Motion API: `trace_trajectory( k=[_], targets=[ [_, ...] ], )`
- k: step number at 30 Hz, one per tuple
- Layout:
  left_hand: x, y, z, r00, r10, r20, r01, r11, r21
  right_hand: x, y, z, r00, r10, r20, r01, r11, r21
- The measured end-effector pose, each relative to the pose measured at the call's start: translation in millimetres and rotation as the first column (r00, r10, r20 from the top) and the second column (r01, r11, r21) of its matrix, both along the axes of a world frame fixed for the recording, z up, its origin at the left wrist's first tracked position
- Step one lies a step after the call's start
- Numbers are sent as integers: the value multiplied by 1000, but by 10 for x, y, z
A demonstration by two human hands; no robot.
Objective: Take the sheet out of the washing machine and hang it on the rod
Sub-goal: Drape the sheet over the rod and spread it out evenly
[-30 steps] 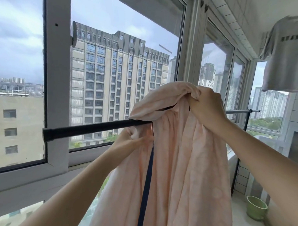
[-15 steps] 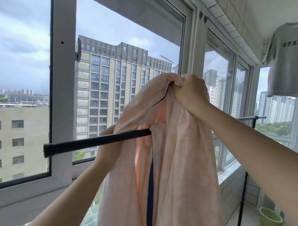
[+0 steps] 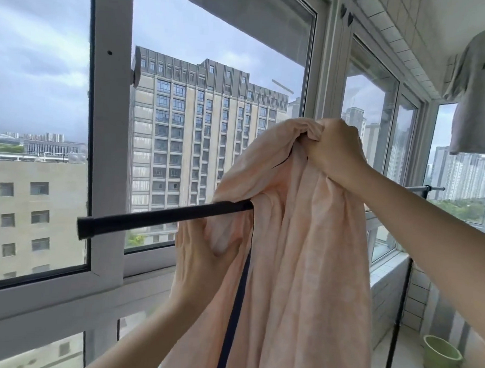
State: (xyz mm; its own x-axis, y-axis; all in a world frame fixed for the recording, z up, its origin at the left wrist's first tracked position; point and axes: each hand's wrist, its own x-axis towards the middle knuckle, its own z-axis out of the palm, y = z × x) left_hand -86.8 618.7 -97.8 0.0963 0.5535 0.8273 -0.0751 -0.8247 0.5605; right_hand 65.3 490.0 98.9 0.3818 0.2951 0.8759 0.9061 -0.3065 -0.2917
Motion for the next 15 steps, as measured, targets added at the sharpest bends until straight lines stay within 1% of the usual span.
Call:
trace_trajectory(
  k=[2, 3, 4, 6, 8, 9, 10, 11, 12, 14, 15],
  targets=[
    [19, 9, -118, 993, 115, -33, -105, 969, 225, 27, -52, -71, 1000, 2, 5, -2, 1000, -20],
    [25, 55, -183, 986, 161, -38, -145, 952, 270, 42, -82, -112, 1000, 3, 3, -3, 999, -37],
    [15, 66, -227, 988, 149, -47, -132, 955, 264, 69, -115, -159, 1000, 2, -2, -2, 998, -55],
    [-6, 97, -197, 992, 117, -50, -109, 982, 151, 142, -187, -254, 1000, 5, -24, -7, 996, -90],
    [-25, 213, -126, 998, 43, -56, -45, 998, -40, 219, -260, -326, 999, 6, -52, -13, 991, -132],
    [-44, 292, -68, 997, -7, -76, 0, 995, -98, 250, -295, -345, 997, 8, -72, -19, 988, -152],
    [-61, 354, -5, 994, -39, -97, 26, 991, -131, 279, -328, -358, 995, 16, -101, -33, 985, -168],
    [-58, 426, 44, 995, -26, -101, 12, 989, -144, 297, -361, -367, 991, 30, -129, -54, 981, -184],
    [-43, 518, 96, 996, -50, -74, 35, 981, -189, 311, -395, -369, 989, 46, -143, -74, 977, -202],
    [-41, 597, 241, 985, -175, 8, 169, 940, -297, 319, -444, -364, 988, 70, -137, -101, 967, -235],
    [-47, 604, 309, 961, -274, 37, 271, 905, -329, 312, -461, -357, 985, 81, -154, -118, 961, -249]
  ],
)
